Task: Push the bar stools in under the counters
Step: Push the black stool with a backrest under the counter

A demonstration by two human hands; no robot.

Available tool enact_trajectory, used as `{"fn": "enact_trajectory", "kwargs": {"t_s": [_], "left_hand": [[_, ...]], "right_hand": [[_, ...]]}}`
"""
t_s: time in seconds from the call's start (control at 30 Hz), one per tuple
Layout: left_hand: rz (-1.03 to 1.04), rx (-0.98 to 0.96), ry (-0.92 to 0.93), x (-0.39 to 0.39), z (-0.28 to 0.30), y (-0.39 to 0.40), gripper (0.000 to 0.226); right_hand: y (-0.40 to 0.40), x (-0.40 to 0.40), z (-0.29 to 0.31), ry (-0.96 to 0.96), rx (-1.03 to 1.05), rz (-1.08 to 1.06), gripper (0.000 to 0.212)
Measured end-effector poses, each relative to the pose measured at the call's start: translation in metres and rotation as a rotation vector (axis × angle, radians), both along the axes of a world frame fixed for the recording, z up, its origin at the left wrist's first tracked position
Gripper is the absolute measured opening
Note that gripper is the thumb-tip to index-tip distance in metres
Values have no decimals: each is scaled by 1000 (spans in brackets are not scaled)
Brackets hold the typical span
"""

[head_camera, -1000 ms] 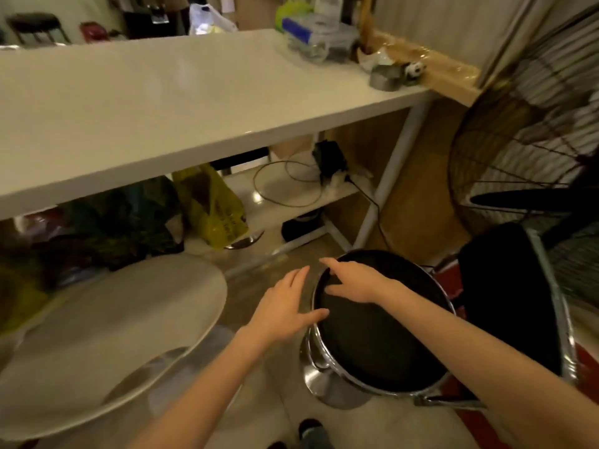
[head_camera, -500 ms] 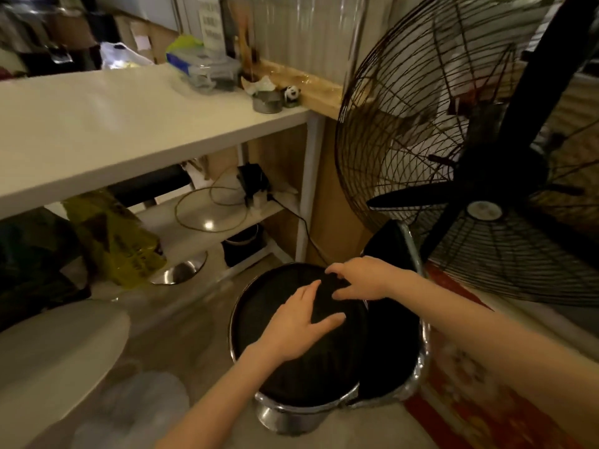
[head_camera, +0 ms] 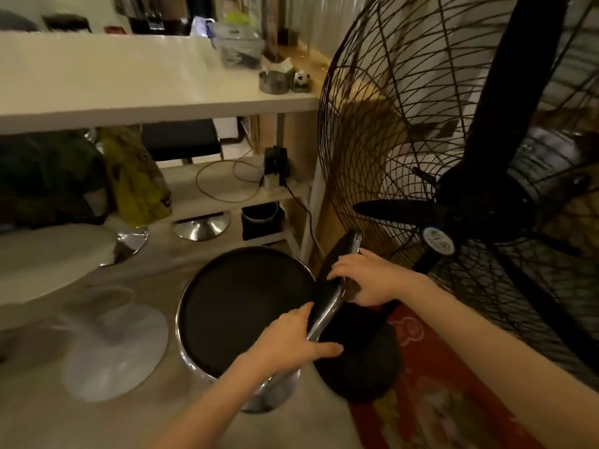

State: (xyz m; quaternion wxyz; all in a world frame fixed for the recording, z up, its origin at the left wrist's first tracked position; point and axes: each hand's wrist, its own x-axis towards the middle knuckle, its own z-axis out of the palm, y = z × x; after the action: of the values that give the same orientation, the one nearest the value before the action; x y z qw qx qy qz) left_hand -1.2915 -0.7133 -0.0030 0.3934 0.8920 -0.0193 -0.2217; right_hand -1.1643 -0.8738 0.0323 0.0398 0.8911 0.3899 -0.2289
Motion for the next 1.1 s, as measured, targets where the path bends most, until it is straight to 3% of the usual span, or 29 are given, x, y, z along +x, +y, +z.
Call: {"fn": "enact_trajectory", "kwargs": {"t_s": [0.13,0.3,0.57,0.8,1.1], "left_hand": [[78,442,-124,-18,-5,-30,87],[153,686,-182,-25,-7,-37,68],[147,697,-267,-17,-10,-34,63],[186,687,-282,-5,-12,-2,55],[244,750,-351,48,-18,68,43]], "right_hand": [[5,-14,-4,-150,-134,177,73],[4,-14,-30,-344,104,293,50],[-3,2,-56,-505,401,308,20],[22,19,-66,-553,525,305,24],[87,66,-69,-585,534,236,26]]}}
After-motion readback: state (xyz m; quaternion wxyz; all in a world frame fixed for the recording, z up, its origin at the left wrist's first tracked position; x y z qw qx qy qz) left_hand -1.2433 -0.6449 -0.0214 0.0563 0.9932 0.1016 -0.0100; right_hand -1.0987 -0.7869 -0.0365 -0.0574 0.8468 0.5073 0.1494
